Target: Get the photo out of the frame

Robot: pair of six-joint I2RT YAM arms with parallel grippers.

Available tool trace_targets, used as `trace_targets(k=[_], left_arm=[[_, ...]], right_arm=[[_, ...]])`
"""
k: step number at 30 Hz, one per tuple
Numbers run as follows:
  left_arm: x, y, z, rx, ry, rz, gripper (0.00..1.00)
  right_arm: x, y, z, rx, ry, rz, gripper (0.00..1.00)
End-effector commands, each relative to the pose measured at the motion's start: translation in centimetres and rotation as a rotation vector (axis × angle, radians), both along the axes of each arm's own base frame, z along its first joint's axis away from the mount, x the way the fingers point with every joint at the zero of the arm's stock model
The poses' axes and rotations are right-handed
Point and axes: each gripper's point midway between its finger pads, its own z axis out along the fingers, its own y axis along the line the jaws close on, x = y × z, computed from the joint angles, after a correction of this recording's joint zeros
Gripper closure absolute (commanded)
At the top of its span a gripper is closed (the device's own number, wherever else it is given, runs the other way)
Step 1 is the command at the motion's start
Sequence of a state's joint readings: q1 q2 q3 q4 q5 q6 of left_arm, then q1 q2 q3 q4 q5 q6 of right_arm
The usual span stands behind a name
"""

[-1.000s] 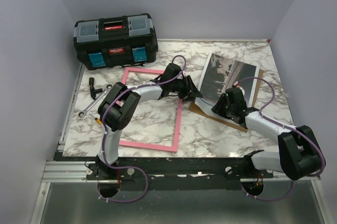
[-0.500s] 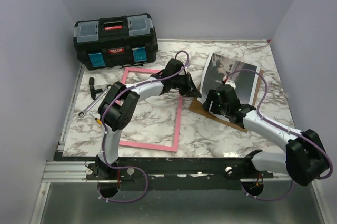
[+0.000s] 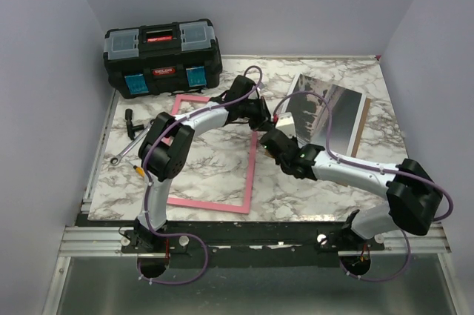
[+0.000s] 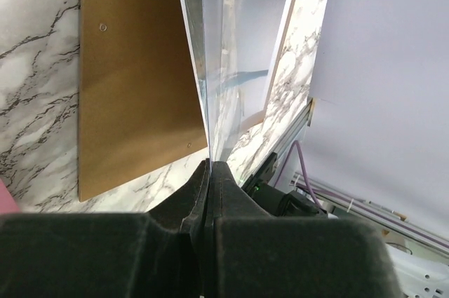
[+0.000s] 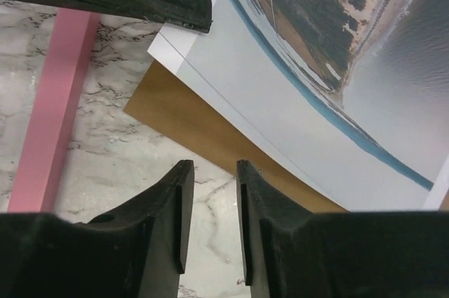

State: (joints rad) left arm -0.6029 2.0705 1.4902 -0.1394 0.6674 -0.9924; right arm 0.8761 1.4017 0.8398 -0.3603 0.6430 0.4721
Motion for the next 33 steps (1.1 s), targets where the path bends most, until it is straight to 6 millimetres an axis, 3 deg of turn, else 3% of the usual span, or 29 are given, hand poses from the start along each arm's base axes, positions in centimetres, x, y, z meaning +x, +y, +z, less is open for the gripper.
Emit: trace_targets(k=[1, 5, 11, 25, 33], left_arm=[[0.0, -0.2, 0.5, -0.022, 0.017, -0.025, 1.00], [-0.1, -0.4, 0.5, -0.034, 0.025, -0.031, 1.00], [-0.5, -0.4, 0.7, -0.053, 0.063, -0.035, 1.00], [-0.7, -0.2, 1.3, -0.058, 0.068, -0.030, 1.00], [-0.9, -0.2, 1.8, -0.073, 0.069, -0.036, 1.00]], right_arm=[[0.1, -1.1, 1.2, -0.188, -0.065, -0.027, 0.65], [-1.0, 0.2, 0.5, -0.193, -0.076, 0.016, 0.60], [-0.7, -0.4, -0.8, -0.275, -0.080, -0.031, 0.61], [-0.1, -2.2, -0.5, -0.412, -0.142, -0.121, 0.61], [0.8, -2.1, -1.0, -0.467, -0.184, -0.131, 0.60]])
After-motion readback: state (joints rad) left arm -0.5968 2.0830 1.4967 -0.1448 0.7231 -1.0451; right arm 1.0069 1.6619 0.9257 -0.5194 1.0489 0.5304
